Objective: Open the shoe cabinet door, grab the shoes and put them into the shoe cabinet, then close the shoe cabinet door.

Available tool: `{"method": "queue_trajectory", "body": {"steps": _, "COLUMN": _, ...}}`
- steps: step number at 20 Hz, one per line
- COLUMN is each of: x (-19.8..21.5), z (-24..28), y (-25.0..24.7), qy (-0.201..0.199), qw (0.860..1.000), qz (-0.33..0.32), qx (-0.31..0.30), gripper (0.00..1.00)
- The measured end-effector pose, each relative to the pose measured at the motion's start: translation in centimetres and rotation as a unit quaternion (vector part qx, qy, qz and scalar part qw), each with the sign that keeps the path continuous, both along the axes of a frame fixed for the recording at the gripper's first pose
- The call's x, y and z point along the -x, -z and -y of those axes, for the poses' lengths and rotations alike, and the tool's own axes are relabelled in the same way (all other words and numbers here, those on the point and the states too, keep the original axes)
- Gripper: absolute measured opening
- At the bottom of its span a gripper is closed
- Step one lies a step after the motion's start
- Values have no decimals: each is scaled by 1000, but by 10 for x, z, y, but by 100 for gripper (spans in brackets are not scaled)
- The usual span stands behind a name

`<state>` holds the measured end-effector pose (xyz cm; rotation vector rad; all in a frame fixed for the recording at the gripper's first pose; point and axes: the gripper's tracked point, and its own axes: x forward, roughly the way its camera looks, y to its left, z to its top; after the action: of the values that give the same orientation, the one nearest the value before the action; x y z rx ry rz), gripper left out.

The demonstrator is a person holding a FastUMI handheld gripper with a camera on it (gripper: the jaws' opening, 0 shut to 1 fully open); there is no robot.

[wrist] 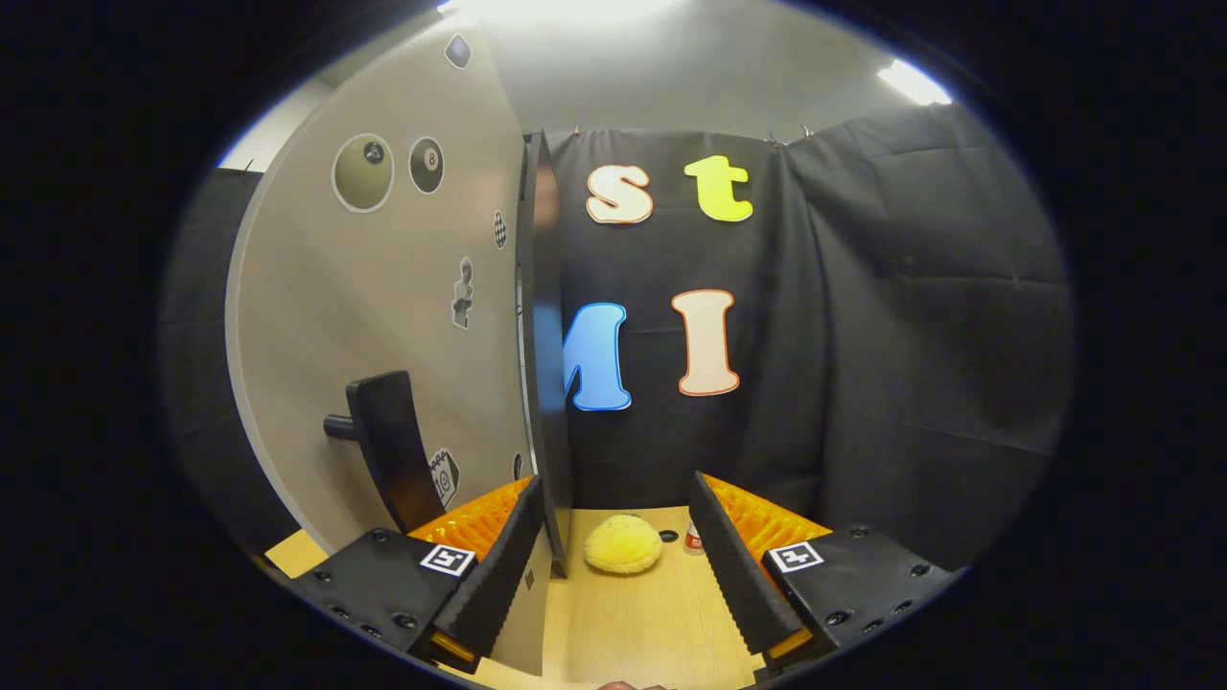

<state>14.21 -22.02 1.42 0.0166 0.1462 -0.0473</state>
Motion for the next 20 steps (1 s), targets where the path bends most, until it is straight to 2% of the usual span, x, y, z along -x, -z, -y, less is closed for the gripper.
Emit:
{"method": "queue_trajectory", "body": {"steps": 6, "x": 10, "z": -77, "y": 1, "qy": 5, "qw": 1000, "qz": 6, "qx": 5, "gripper": 96}}
{"method": "queue_trajectory", "body": {"steps": 13, "x": 2, "z": -160, "y": 6, "qy": 5, "qw": 1000, "qz": -4, "qx": 11, "gripper": 96}}
{"method": "queue_trajectory", "body": {"steps": 16, "x": -14, "z": -194, "y": 7, "qy": -12, "qw": 1000, "qz": -5, "qx": 3, "gripper": 97}}
{"method": "queue_trajectory", "body": {"steps": 20, "x": -48, "z": -246, "y": 16, "qy": -59, "qw": 998, "qz": -13, "qx": -18, "gripper": 97}}
